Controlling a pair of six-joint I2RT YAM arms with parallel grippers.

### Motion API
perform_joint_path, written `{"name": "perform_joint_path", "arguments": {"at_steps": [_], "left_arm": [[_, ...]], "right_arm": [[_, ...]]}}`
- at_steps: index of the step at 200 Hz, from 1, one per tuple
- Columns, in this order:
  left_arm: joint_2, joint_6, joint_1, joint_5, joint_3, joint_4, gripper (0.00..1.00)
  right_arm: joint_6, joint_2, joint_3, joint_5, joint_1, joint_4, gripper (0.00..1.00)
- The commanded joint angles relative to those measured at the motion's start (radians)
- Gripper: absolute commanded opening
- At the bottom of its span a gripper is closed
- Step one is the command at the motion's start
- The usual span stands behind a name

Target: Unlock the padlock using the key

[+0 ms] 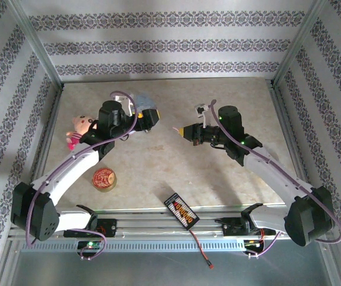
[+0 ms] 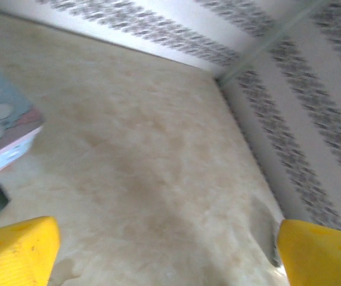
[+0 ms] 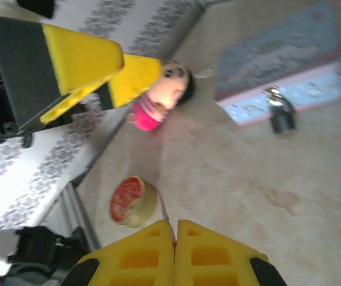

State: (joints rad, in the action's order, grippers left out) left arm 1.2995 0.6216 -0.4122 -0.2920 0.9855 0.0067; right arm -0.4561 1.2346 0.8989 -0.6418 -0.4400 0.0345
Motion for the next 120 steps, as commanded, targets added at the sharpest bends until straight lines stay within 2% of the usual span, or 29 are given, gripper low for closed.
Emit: {"name": "perform_joint_path", "arguments": {"at_steps": [1, 32, 52, 84, 120], "left_arm": [[0.055, 0.132, -0.021, 0.171, -0.03, -0.009, 0.89], [0.154, 0.218, -0.023, 0.173, -0.055, 0.063, 0.88], [0.223, 0.23, -0.031, 0.176, -0.04, 0.07, 0.89], [0.343, 0.21, -0.101, 0.401, 0.096, -0.165, 0.93], [0.478, 0.272, -0.127, 0.562, 0.199, -0.314, 0.93]], "right_arm": [[-0.007, 0.05, 0.042, 0.145, 0.012, 0.111, 0.0], [-0.071, 0.12, 0.041, 0.163, 0.027, 0.114, 0.0], [-0.11, 0.165, 0.038, 0.166, 0.039, 0.107, 0.0], [-0.141, 0.227, 0.048, 0.153, 0.049, 0.102, 0.0], [-0.154, 0.25, 0.048, 0.172, 0.058, 0.102, 0.0]]}}
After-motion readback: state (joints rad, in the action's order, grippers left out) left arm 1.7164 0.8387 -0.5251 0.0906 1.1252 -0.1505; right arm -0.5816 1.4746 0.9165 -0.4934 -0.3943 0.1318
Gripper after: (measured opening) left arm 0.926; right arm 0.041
